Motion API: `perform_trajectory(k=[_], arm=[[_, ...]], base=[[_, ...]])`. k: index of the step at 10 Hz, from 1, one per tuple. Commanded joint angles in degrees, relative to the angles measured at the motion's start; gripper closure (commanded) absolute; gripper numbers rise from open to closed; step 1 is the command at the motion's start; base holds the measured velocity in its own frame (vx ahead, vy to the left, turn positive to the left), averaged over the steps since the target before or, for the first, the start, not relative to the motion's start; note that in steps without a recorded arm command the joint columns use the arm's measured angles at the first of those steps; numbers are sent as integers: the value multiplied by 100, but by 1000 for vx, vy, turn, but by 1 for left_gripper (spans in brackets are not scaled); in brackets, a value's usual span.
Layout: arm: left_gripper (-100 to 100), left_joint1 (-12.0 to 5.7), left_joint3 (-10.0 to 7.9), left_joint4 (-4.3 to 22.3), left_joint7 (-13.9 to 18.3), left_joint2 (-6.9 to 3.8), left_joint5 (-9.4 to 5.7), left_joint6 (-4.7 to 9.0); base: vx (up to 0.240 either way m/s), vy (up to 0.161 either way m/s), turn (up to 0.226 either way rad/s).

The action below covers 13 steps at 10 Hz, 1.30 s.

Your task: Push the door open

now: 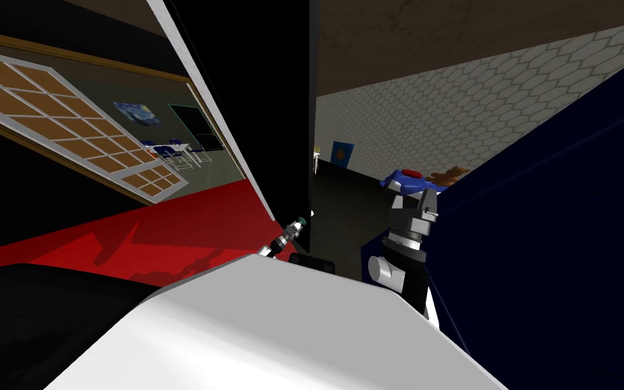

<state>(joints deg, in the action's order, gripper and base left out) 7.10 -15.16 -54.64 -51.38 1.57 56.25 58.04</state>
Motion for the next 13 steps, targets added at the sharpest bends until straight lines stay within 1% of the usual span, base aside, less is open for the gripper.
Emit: perform_trajectory(k=[1,2,3,5,9,10,13], arm=[[100,-9,-18,-18,4,-9,-15,5],[100,-9,-18,-18,4,-9,-15,5],[100,5,23,11,177,-27,-65,-15],[100,1,49,16,362,-51,-137,-29],[100,-16,145,34,1003,-130,-406,-81],[100,-16,145,34,1010,-130,-406,-81],[100,-33,246,54,1551,-198,-688,-136]], base=[[-9,6,4],[0,0,0],[6,-8,-7],[16,-12,3],[26,-16,-3],[30,-17,-6],[38,-24,-2]])
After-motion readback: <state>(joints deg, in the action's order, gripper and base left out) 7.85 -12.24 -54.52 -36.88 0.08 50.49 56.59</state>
